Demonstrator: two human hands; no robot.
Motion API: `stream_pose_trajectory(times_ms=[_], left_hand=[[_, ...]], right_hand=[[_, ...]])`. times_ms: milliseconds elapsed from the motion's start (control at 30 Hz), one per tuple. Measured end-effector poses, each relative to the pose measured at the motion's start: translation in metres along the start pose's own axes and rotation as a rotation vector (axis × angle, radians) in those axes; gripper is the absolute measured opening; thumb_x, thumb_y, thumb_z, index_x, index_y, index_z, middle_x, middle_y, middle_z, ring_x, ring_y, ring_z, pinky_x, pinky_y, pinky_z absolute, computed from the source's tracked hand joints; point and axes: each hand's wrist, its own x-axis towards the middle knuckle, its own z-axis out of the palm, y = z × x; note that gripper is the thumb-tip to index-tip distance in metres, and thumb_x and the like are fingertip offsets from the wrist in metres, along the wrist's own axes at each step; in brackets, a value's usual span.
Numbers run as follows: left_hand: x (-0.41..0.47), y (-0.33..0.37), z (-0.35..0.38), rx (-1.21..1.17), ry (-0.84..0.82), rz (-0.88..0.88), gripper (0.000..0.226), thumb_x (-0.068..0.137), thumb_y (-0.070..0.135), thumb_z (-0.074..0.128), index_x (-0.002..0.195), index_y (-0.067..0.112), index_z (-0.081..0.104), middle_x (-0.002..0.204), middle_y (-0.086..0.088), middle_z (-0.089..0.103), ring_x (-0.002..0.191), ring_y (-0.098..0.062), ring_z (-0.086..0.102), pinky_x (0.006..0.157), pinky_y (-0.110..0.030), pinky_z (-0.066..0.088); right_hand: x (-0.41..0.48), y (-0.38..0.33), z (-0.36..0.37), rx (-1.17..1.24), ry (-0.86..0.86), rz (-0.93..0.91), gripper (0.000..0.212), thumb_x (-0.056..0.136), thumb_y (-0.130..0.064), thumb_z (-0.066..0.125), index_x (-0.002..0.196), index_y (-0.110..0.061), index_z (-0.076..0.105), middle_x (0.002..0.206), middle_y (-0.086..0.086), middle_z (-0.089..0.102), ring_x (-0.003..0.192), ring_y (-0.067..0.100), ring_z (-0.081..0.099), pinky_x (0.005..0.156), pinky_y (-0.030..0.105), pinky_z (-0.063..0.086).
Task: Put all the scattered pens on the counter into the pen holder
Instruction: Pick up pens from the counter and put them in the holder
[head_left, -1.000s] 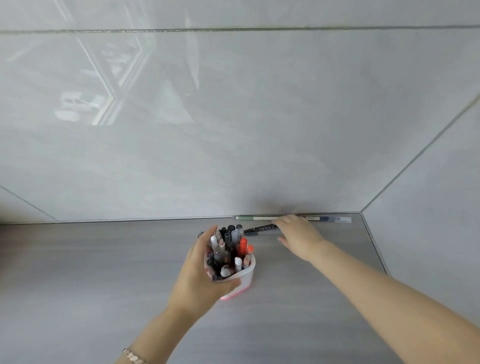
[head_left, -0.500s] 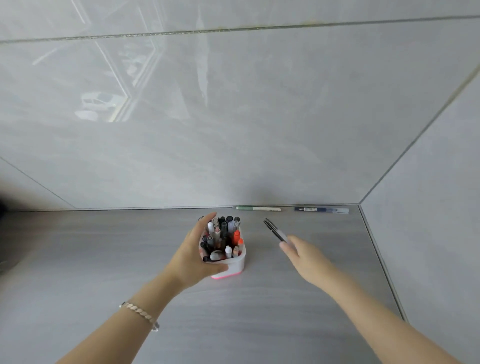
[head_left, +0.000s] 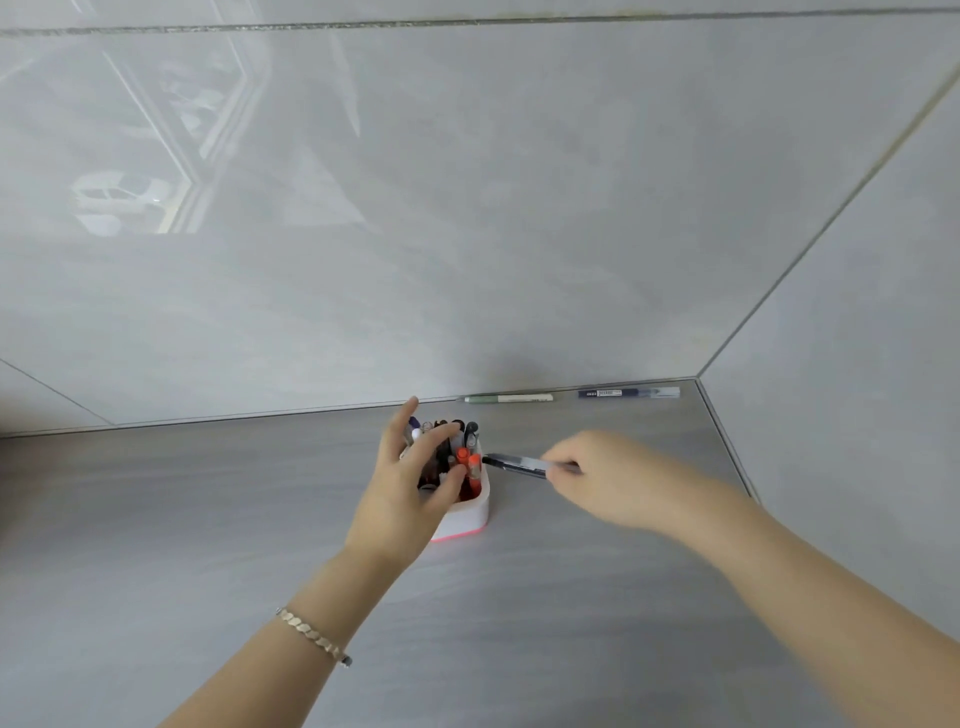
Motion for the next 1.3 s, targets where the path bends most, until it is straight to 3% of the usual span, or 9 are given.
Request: stream_pose_trajectory(times_ms=[133,200,300,367,500,633,933,1133,1300], left_hand=[[-0.001,-0.003,-0.004,-0.044,-0.069,0.012,0.040,0.085,0.018,0.060,0.119,0.036,0.050,0.153,0.012,0.007,0.110,0.021,0.037,0.093,-0.035,0.051],[-0.003,-0.004,-0.008,-0.070,-0.101,0.046,0.055,0.081,0.016,0.064,0.117,0.049,0.039,0.151,0.012,0.003,0.112,0.024,0.033,0.093,-0.021,0.046],[-0.006,-0.013,-0.011,-0.090,-0.123,0.052,0.079,0.072,0.015,0.075,0.118,0.053,0.024,0.145,0.019,-0.002,0.120,0.030,0.014,0.082,0.011,0.028],[-0.007,-0.019,-0.011,-0.057,-0.132,0.044,0.087,0.069,0.014,0.078,0.122,0.049,0.018,0.144,0.018,-0.005,0.115,0.035,0.007,0.076,0.016,0.022],[-0.006,-0.021,-0.012,-0.014,-0.117,0.041,0.088,0.071,0.016,0.076,0.127,0.045,0.015,0.149,0.011,0.001,0.126,0.010,0.020,0.087,-0.003,0.031],[-0.005,-0.019,-0.014,-0.026,-0.112,0.046,0.085,0.070,0.018,0.077,0.119,0.055,0.018,0.147,0.013,0.007,0.118,0.015,0.023,0.078,0.006,0.031],[0.000,-0.021,-0.015,-0.043,-0.092,0.020,0.101,0.063,0.012,0.081,0.133,0.037,0.013,0.136,0.017,0.017,0.114,0.015,0.023,0.079,0.014,0.023],[0.000,-0.021,-0.015,-0.034,-0.093,0.016,0.103,0.063,0.014,0.081,0.138,0.033,0.013,0.137,0.018,0.017,0.119,0.011,0.026,0.082,0.008,0.027],[-0.001,-0.017,-0.016,-0.008,-0.099,0.035,0.101,0.064,0.014,0.080,0.139,0.032,0.015,0.136,0.018,0.018,0.118,0.010,0.027,0.088,-0.005,0.028]], right_hand=[[0.026,-0.023,0.002,0.004,-0.067,0.026,0.039,0.087,-0.008,0.040,0.051,-0.020,0.031,0.051,0.003,0.025,0.052,0.021,0.025,0.048,0.030,0.014],[0.038,-0.032,0.006,0.066,-0.031,0.045,0.024,0.088,-0.010,0.044,0.070,-0.020,0.057,0.049,0.003,0.042,0.047,0.021,0.043,0.048,0.026,0.026],[0.047,-0.044,0.013,0.278,0.155,0.035,0.012,0.088,-0.012,0.048,0.086,-0.022,0.054,0.068,0.005,0.065,0.035,0.002,0.055,0.044,0.019,0.040],[0.046,-0.048,0.020,0.466,0.317,-0.035,0.009,0.088,-0.011,0.050,0.081,-0.016,0.054,0.071,0.010,0.068,0.043,0.018,0.064,0.044,0.023,0.048],[0.044,-0.044,0.037,0.567,0.658,-0.235,0.020,0.093,-0.025,0.045,0.083,-0.013,0.056,0.070,0.015,0.066,0.051,0.015,0.063,0.059,0.035,0.053],[0.057,-0.035,0.048,0.419,0.736,-0.293,0.032,0.090,-0.027,0.042,0.110,-0.008,0.059,0.091,-0.005,0.049,0.069,-0.008,0.053,0.069,0.010,0.037],[0.064,-0.017,0.060,0.259,0.647,-0.501,0.015,0.086,-0.029,0.047,0.092,-0.021,0.058,0.082,0.007,0.070,0.078,0.010,0.054,0.070,0.018,0.044],[0.055,-0.015,0.073,0.219,0.653,-0.492,0.033,0.090,-0.022,0.039,0.114,-0.013,0.061,0.102,0.004,0.059,0.079,0.005,0.052,0.071,0.009,0.039],[0.053,-0.016,0.074,0.598,0.604,-0.313,0.027,0.086,-0.014,0.061,0.095,-0.036,0.050,0.087,-0.003,0.068,0.069,0.004,0.062,0.070,0.012,0.047]])
